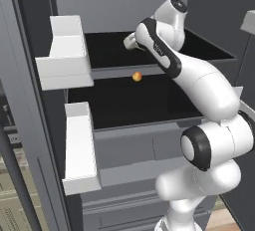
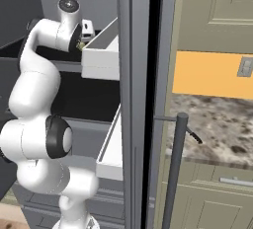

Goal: Retrieve the butter from the fridge and place it on a plate on the dining table. Then retrieve the butter knife by the fridge and place it near the plate.

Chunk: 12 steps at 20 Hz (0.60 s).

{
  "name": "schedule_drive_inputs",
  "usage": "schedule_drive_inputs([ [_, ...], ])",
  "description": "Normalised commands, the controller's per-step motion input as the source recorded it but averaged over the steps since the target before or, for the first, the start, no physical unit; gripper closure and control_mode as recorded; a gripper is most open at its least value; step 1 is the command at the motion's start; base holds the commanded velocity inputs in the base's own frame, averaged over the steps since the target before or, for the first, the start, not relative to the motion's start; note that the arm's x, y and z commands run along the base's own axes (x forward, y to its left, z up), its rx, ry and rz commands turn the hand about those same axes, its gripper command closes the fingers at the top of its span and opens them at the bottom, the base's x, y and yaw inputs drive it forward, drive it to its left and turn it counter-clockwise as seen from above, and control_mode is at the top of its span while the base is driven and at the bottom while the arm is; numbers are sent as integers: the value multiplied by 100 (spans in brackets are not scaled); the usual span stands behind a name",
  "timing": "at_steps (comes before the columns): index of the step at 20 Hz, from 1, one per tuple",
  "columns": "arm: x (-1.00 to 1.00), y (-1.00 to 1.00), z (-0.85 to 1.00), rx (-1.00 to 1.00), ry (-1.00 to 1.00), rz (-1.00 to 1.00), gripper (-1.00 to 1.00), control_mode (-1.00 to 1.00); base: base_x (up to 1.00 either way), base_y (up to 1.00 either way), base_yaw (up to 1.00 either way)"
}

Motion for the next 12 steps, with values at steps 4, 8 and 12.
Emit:
schedule_drive_inputs([
  [4,0,5,0,0,0,3,100,-100,0,0,0],
  [8,0,0,0,0,0,0,100,-100,0,0,0],
  [12,0,0,0,0,0,0,100,-100,0,0,0],
])
